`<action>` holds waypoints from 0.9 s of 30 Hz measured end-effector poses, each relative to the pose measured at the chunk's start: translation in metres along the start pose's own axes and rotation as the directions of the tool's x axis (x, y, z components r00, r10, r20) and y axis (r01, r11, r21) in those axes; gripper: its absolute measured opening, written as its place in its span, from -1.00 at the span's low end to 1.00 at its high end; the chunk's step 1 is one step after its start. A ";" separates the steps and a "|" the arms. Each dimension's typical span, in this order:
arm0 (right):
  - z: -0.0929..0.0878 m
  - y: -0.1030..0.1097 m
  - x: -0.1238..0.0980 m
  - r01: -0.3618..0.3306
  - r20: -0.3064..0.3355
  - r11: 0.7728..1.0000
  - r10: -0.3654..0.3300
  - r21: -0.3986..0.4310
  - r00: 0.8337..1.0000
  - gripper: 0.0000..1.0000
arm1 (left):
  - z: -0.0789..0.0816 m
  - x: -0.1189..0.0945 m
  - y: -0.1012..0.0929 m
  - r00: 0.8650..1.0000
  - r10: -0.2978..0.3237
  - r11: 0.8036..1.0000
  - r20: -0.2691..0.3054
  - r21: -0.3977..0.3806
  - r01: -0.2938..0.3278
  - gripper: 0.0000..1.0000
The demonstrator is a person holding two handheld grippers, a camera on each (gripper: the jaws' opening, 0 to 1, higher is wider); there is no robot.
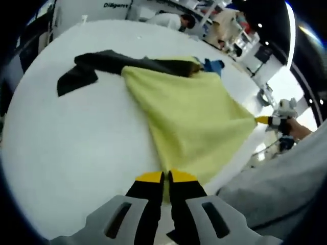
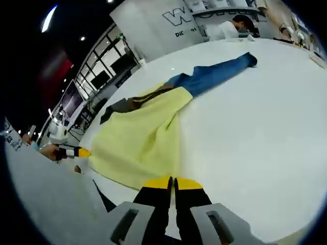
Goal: Fold the garment on the visible template until the final outline fits inside the template.
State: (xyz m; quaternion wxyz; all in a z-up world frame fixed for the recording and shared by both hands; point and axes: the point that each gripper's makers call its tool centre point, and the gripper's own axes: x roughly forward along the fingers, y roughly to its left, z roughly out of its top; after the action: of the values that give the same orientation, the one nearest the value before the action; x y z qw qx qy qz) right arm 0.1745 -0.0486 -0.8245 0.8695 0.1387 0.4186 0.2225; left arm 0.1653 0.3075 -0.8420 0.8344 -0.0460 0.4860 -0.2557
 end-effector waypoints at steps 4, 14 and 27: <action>0.012 0.000 -0.001 0.014 0.006 0.998 -0.013 -0.053 1.000 -1.00 | 0.010 -0.009 0.013 0.998 0.052 0.997 0.030 0.056 -0.054 -0.89; 0.065 -0.012 -0.007 0.030 0.076 0.987 -0.018 -0.160 0.997 -0.91 | 0.063 -0.028 0.025 0.982 0.080 0.984 0.171 0.143 -0.105 -0.65; 0.140 -0.022 0.001 0.044 0.137 0.935 0.005 -0.352 0.990 -0.50 | 0.133 -0.025 0.013 0.953 0.015 0.938 0.302 0.327 -0.119 -0.26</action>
State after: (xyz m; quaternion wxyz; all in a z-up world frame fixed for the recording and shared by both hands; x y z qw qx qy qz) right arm 0.2918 -0.0751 -0.7488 0.9089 -0.0095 0.3126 0.2759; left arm 0.2716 0.3079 -0.7574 0.9010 0.0784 0.3057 -0.2975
